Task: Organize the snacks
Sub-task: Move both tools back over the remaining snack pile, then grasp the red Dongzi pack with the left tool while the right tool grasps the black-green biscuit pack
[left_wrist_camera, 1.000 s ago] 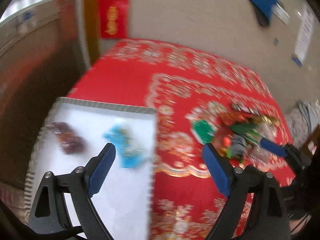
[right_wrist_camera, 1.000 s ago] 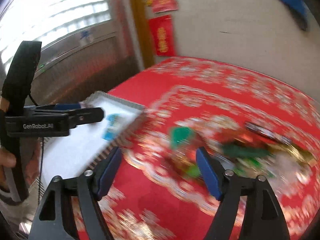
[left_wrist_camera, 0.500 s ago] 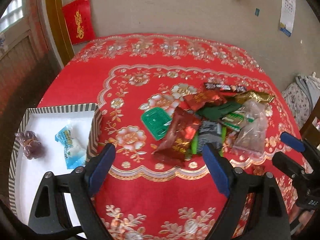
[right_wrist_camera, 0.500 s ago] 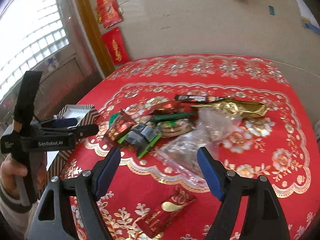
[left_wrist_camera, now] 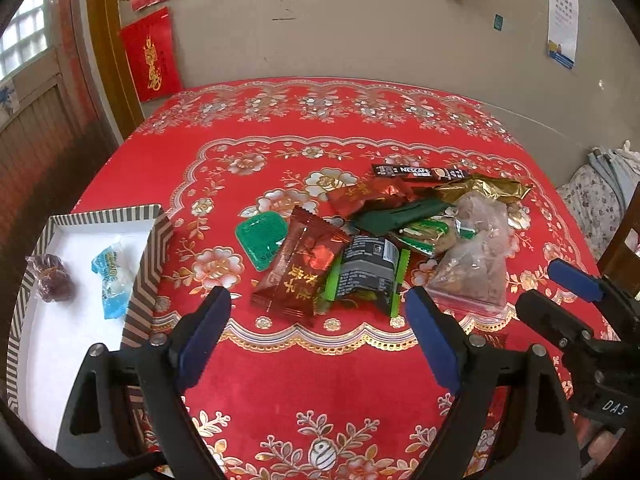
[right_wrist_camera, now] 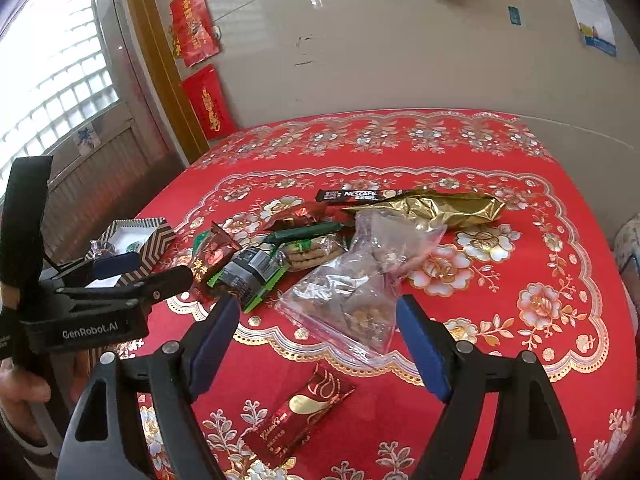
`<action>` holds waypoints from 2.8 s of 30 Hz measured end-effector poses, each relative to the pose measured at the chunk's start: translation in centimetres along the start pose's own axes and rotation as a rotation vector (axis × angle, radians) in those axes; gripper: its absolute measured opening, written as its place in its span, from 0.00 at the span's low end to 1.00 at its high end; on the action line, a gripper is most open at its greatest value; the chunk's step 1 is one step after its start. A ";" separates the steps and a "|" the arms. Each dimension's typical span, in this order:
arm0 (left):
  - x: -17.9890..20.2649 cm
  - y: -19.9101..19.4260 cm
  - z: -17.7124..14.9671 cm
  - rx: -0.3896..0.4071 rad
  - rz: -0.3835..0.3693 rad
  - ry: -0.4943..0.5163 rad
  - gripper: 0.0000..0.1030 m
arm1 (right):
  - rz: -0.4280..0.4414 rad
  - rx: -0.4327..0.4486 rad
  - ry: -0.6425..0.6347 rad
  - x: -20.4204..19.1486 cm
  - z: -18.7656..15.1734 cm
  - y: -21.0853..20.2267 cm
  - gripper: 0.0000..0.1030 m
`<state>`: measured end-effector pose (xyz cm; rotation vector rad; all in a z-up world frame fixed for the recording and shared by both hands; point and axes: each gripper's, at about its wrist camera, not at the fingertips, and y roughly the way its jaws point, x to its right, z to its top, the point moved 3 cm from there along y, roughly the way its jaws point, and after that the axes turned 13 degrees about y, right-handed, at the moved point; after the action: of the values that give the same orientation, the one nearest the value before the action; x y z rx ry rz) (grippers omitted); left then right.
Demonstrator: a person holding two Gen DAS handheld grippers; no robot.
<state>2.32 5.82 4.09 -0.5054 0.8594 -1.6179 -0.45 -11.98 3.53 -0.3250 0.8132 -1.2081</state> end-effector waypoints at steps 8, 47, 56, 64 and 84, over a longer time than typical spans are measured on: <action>1.0 0.0 -0.4 0.009 0.008 0.000 0.86 | -0.013 0.000 0.013 0.4 -0.1 -0.2 0.80; -4.3 5.1 -0.2 -0.102 -0.062 0.040 0.86 | 0.053 -0.102 -0.024 -3.2 0.0 3.4 0.81; -2.8 6.4 0.6 -0.110 -0.100 0.122 0.84 | 0.039 -0.110 -0.003 -2.5 0.0 3.3 0.81; -1.8 7.3 -0.3 -0.162 -0.125 0.191 0.44 | 0.035 -0.117 0.005 -2.4 0.1 3.5 0.81; -1.6 7.5 0.3 -0.144 -0.089 0.217 0.60 | 0.040 -0.217 -0.157 -5.0 1.0 7.8 0.81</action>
<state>7.80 6.87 -1.23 -0.4801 1.1356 -1.7220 5.12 -4.82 1.23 -0.5715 0.8115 -1.0446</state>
